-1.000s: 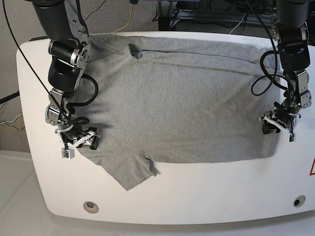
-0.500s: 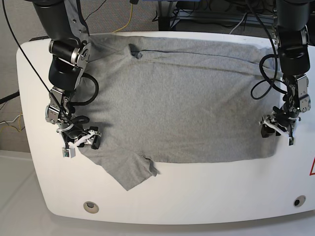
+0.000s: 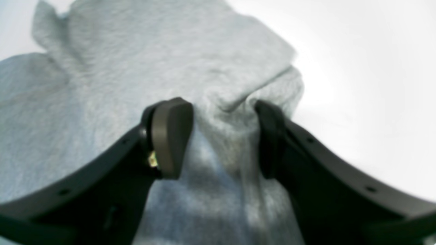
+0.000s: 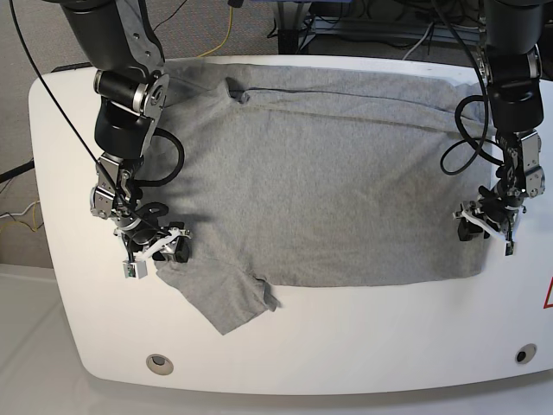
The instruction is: Fold the T-shirt properly
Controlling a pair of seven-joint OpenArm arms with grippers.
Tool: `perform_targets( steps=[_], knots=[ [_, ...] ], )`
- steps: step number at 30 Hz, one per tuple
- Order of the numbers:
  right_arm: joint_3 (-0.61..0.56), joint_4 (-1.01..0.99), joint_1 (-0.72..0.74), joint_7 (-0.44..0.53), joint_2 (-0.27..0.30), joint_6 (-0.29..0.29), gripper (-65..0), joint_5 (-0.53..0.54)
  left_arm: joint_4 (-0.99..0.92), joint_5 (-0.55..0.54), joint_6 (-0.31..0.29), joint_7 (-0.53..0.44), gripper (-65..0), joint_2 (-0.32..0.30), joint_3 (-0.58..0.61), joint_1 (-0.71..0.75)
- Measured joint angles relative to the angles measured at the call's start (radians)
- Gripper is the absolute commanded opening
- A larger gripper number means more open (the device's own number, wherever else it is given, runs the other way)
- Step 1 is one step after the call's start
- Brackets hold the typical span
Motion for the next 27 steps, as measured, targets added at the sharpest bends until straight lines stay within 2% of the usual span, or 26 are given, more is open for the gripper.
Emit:
perform_targets(
  steps=[6,12,18,27],
  knots=[
    [-0.001,0.0,-0.001,0.01,0.0,0.011,-30.1,0.0,0.0,0.002,-0.004,0.002,-44.4,-0.002,0.006,0.004],
    [-0.001,0.013,-0.006,0.011,-0.009,0.001,-29.6,0.001,-0.001,0.002,-0.002,0.006,-40.4,-0.002,0.006,0.004],
    [0.0,0.018,-0.009,0.014,-0.014,-0.002,-29.6,0.003,-0.006,0.001,-0.003,0.011,-31.0,-0.002,0.006,0.001],
    [0.002,0.018,-0.01,0.013,-0.011,0.003,-29.0,0.003,-0.006,-0.002,0.021,0.032,-31.8,-0.005,0.008,-0.004]
  ],
)
